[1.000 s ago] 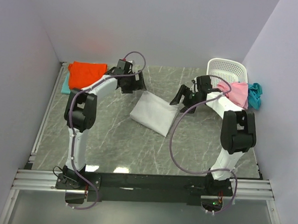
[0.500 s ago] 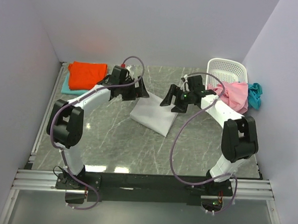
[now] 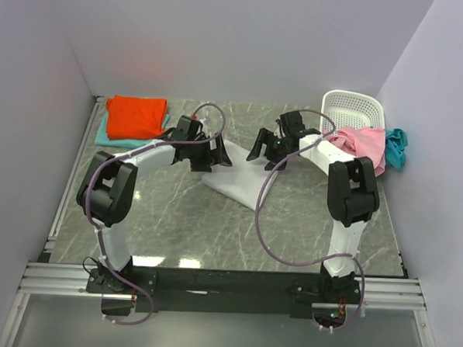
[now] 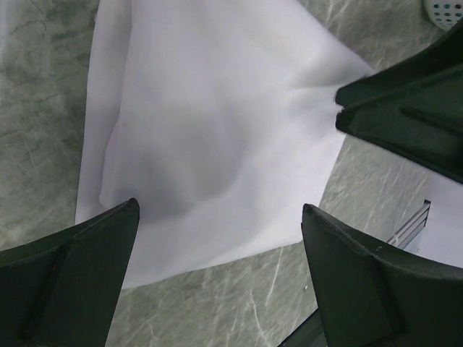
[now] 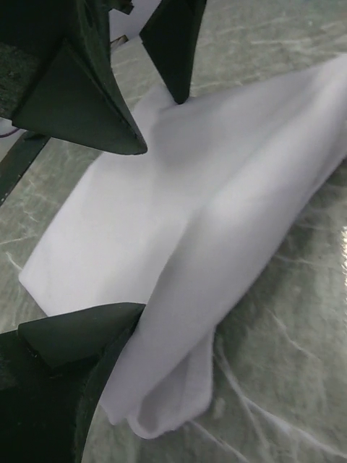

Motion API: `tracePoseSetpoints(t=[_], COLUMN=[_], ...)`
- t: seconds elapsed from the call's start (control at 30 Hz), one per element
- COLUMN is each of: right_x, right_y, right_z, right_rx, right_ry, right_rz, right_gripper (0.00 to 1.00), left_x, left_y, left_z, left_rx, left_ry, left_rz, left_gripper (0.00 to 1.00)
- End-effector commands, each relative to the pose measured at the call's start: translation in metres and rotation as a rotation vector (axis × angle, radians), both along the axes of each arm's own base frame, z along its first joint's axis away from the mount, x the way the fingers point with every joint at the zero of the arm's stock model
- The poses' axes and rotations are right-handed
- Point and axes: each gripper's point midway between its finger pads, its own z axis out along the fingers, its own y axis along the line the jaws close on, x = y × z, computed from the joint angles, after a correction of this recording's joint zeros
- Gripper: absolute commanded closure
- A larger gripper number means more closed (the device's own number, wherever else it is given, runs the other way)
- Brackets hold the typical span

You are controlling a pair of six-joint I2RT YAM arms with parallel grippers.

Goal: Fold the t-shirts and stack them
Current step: Fold the tshirt

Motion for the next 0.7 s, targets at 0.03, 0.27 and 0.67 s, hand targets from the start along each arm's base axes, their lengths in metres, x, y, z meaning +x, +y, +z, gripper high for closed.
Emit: tracePoseSetpoints(t=[0.03, 0.27, 0.67], right_x=[0.019, 0.026, 0.039], right_y=[-0.007, -0.009, -0.005], right_z=[-0.006, -0.019, -0.015], right_rx=[-0.047, -0.081, -0.106], right_ry=[-0.01, -0.015, -0.042], right_rz=[-0.016, 0.014, 0.103], right_gripper=[0.11, 0.11, 0.11], left_x=[-0.008, -0.02, -0.061], left_y=[-0.002, 0.0, -0.01], left_z=[-0.017, -0.036, -0.05], left_rx=[-0.002, -0.003, -0.035], left_ry=[0.029, 0.064, 0.088], left_rz=[-0.027, -0.03, -0.002], left_gripper=[0.01, 0.01, 0.01])
